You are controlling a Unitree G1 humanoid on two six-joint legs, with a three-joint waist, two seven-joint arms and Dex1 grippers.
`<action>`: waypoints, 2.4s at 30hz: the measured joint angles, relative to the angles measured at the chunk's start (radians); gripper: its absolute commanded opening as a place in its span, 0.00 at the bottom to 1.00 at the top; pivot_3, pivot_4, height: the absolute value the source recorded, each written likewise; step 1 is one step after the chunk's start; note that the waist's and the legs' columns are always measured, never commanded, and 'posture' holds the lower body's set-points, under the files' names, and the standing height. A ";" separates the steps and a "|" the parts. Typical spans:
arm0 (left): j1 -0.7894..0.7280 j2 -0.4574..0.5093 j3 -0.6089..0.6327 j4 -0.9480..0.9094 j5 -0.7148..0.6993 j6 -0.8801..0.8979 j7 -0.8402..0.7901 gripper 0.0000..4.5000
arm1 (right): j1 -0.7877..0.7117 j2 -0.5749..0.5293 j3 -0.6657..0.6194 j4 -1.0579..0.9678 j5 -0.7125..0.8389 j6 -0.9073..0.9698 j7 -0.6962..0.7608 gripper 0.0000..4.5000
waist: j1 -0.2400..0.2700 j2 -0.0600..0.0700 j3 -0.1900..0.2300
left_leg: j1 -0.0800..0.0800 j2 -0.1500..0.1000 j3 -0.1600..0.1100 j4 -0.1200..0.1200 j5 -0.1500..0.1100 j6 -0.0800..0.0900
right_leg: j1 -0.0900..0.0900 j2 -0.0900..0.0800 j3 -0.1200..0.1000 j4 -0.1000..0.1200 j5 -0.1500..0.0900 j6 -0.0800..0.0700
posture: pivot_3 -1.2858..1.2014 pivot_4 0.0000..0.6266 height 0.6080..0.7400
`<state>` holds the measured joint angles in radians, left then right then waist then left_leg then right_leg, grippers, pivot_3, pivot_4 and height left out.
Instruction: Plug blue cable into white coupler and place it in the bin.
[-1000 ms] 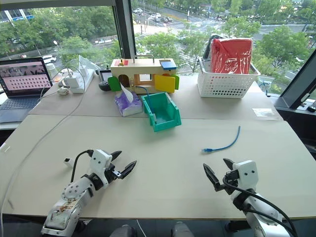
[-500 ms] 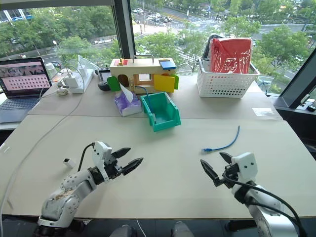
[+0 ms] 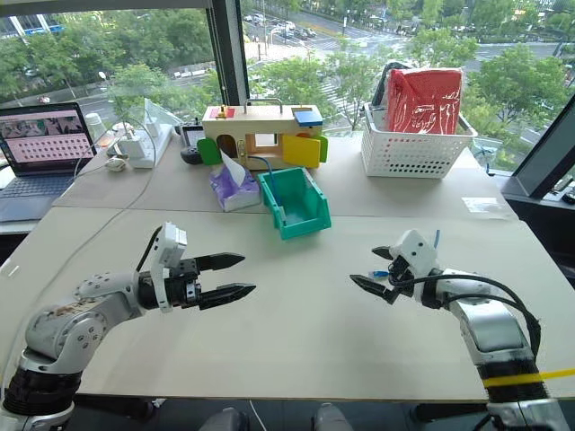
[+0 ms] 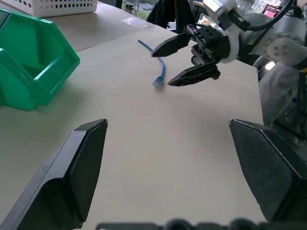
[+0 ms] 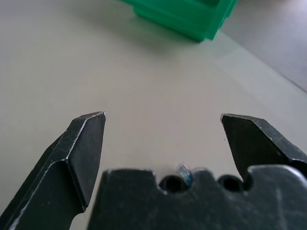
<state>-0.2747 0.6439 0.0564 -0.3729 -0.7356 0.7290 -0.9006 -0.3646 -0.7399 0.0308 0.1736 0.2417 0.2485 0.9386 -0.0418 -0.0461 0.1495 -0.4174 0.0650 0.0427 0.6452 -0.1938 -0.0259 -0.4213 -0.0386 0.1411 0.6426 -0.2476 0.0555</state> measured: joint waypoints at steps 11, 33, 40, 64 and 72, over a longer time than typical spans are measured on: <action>0.067 0.000 0.008 -0.029 -0.004 -0.004 0.010 0.97 | -0.204 -0.037 0.024 0.414 -0.056 -0.128 0.221 0.99 | -0.010 0.001 0.001 | 0.001 0.000 0.000 0.001 0.000 0.000 | 0.001 0.000 0.000 0.001 0.001 -0.001 | 0.52 0.24 0.94; 0.116 0.071 -0.047 0.026 0.163 -0.182 -0.086 0.97 | -0.254 0.037 0.148 0.251 -0.176 -0.177 0.388 0.00 | -0.033 0.002 0.002 | 0.002 0.000 -0.001 0.000 0.000 0.000 | 0.000 0.001 0.000 0.004 0.000 -0.002 | 0.52 0.24 0.94; 0.075 0.069 -0.082 0.014 0.170 -0.176 -0.104 0.97 | -0.229 0.162 0.264 -0.061 -0.163 -0.031 0.354 0.00 | -0.022 0.002 0.002 | 0.001 0.000 -0.001 0.000 0.000 0.000 | -0.001 0.000 -0.001 0.004 0.000 -0.001 | 0.52 0.24 0.94; -0.090 -0.042 -0.330 0.164 0.435 -0.348 -0.173 0.97 | -0.193 0.018 0.152 -0.435 0.018 0.432 0.337 1.00 | 0.016 0.002 0.002 | -0.004 0.000 -0.003 0.002 0.000 0.000 | -0.003 0.000 -0.003 0.003 0.000 -0.002 | 0.52 0.24 0.94; -0.096 -0.071 -0.404 0.240 0.499 -0.413 -0.203 0.97 | -0.054 -0.096 0.018 -0.654 0.155 0.601 0.246 1.00 | 0.009 0.002 0.002 | -0.004 0.000 -0.006 0.003 0.000 0.000 | -0.002 0.000 -0.005 0.004 -0.001 -0.002 | 0.52 0.24 0.94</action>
<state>-0.3710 0.5731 -0.3471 -0.1331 -0.2362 0.3156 -1.1031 -0.4185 -0.8364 0.0483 -0.4805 0.3966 0.8499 1.1847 -0.0328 -0.0438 0.1514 -0.4215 0.0648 0.0365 0.6481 -0.1939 -0.0257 -0.4232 -0.0383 0.1357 0.6462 -0.2489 0.0540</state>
